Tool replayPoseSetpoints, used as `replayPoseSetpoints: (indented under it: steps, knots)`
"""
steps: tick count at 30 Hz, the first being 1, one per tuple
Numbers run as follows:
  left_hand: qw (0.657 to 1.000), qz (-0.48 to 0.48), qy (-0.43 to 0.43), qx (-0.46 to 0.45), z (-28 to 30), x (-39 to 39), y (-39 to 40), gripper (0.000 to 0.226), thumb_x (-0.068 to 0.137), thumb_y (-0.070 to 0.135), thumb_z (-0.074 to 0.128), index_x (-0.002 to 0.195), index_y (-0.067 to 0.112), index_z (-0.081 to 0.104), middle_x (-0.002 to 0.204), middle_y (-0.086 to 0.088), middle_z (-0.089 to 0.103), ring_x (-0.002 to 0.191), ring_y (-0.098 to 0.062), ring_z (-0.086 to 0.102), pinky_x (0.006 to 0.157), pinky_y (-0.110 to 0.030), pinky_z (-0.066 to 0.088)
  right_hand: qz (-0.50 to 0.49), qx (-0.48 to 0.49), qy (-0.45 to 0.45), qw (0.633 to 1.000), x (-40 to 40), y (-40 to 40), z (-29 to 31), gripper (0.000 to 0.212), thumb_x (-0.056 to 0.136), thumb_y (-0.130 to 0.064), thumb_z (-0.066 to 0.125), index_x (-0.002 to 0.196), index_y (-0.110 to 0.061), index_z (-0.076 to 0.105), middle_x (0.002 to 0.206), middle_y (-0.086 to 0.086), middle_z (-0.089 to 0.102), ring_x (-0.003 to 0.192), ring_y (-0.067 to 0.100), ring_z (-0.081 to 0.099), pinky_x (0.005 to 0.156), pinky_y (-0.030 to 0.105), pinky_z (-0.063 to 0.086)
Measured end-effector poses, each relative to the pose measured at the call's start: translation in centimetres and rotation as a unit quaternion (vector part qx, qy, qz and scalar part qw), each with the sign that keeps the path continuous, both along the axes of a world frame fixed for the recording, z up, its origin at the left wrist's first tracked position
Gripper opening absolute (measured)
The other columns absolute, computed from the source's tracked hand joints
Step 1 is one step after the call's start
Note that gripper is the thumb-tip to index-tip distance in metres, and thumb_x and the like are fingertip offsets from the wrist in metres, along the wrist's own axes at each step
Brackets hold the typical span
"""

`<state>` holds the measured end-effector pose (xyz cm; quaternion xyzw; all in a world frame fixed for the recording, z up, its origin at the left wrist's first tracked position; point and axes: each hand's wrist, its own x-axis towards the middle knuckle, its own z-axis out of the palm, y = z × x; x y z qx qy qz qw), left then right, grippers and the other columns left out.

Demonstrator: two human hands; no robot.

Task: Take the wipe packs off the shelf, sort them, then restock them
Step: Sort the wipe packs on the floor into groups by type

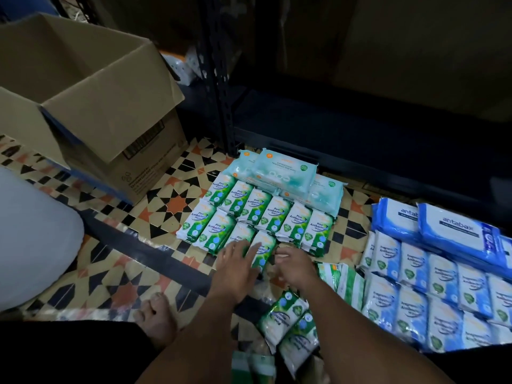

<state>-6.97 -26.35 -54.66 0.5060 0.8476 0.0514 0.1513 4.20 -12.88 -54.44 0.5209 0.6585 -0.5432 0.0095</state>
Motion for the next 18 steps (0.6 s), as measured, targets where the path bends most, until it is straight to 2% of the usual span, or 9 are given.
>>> replayPoseSetpoints:
  steps: [2, 4, 5, 7, 10, 13, 15, 18]
  knots:
    - [0.998, -0.031, -0.046, 0.027, -0.1, 1.7, 0.4, 0.048, 0.101, 0.034, 0.05, 0.148, 0.03, 0.04, 0.137, -0.002, 0.048, 0.128, -0.027, 0.039, 0.101, -0.041, 0.038, 0.041, 0.041, -0.03, 0.998, 1.5, 0.5, 0.1, 0.029, 0.09, -0.009, 0.064, 0.117, -0.01, 0.073, 0.115, 0.008, 0.071, 0.102, 0.025, 0.067, 0.085, 0.034, 0.056]
    - [0.989, -0.038, -0.139, 0.025, 0.3, 3.1, 1.1, 0.037, 0.101, 0.033, 0.048, 0.137, 0.025, 0.05, 0.123, -0.005, 0.059, 0.113, -0.028, 0.053, 0.086, -0.04, 0.048, 0.093, 0.068, -0.052, 0.992, 3.1, 1.0, 0.4, 0.023, 0.089, -0.006, 0.061, 0.109, -0.004, 0.074, 0.111, 0.013, 0.071, 0.105, 0.028, 0.066, 0.087, 0.033, 0.054]
    - [0.983, -0.043, -0.179, 0.004, 0.6, 3.8, 1.5, 0.034, 0.1, 0.033, 0.049, 0.132, 0.022, 0.053, 0.119, -0.008, 0.062, 0.108, -0.03, 0.058, 0.081, -0.04, 0.05, 0.119, 0.081, -0.062, 0.988, 4.1, 1.1, 0.8, 0.023, 0.09, -0.006, 0.059, 0.106, -0.003, 0.074, 0.109, 0.015, 0.071, 0.103, 0.03, 0.066, 0.085, 0.035, 0.054]
    - [0.973, -0.048, -0.218, -0.054, 1.1, 4.9, 2.1, 0.036, 0.096, 0.035, 0.057, 0.127, 0.017, 0.056, 0.113, -0.013, 0.064, 0.104, -0.033, 0.062, 0.077, -0.037, 0.05, 0.185, 0.103, -0.109, 0.971, 6.0, 1.2, 2.2, 0.028, 0.09, -0.012, 0.059, 0.114, -0.013, 0.073, 0.115, 0.012, 0.069, 0.106, 0.029, 0.062, 0.085, 0.034, 0.051]
    - [0.958, -0.029, -0.25, -0.137, 1.1, 6.1, 2.3, 0.062, 0.085, 0.049, 0.074, 0.132, 0.014, 0.054, 0.123, -0.012, 0.06, 0.11, -0.03, 0.059, 0.083, -0.037, 0.048, 0.313, 0.148, -0.222, 0.911, 8.4, 1.3, 3.8, 0.046, 0.087, -0.015, 0.059, 0.129, -0.031, 0.062, 0.137, 0.006, 0.056, 0.132, 0.04, 0.04, 0.106, 0.042, 0.041]
    - [0.956, -0.041, -0.227, -0.181, 1.3, 6.7, 2.6, 0.079, 0.076, 0.045, 0.084, 0.136, 0.012, 0.047, 0.133, -0.013, 0.052, 0.119, -0.031, 0.055, 0.092, -0.04, 0.049, 0.376, 0.154, -0.25, 0.879, 10.0, 0.6, 4.5, 0.061, 0.088, -0.007, 0.058, 0.138, -0.042, 0.053, 0.141, 0.009, 0.048, 0.142, 0.045, 0.017, 0.115, 0.051, 0.024]
    - [0.956, -0.05, -0.206, -0.2, 1.5, 7.0, 2.8, 0.087, 0.074, 0.041, 0.087, 0.141, 0.01, 0.042, 0.138, -0.013, 0.049, 0.124, -0.032, 0.053, 0.097, -0.041, 0.048, 0.401, 0.187, -0.27, 0.856, 10.6, 0.4, 4.3, 0.068, 0.09, -0.007, 0.059, 0.146, -0.042, 0.043, 0.143, 0.009, 0.046, 0.145, 0.045, 0.013, 0.118, 0.054, 0.018]
    - [0.957, -0.066, -0.178, -0.22, 1.3, 7.3, 3.0, 0.096, 0.068, 0.044, 0.09, 0.143, 0.013, 0.038, 0.141, -0.01, 0.048, 0.127, -0.031, 0.051, 0.102, -0.045, 0.048, 0.432, 0.231, -0.295, 0.82, 10.6, 0.1, 4.4, 0.073, 0.091, -0.006, 0.061, 0.154, -0.032, 0.032, 0.151, 0.009, 0.041, 0.148, 0.045, 0.011, 0.118, 0.058, 0.015]
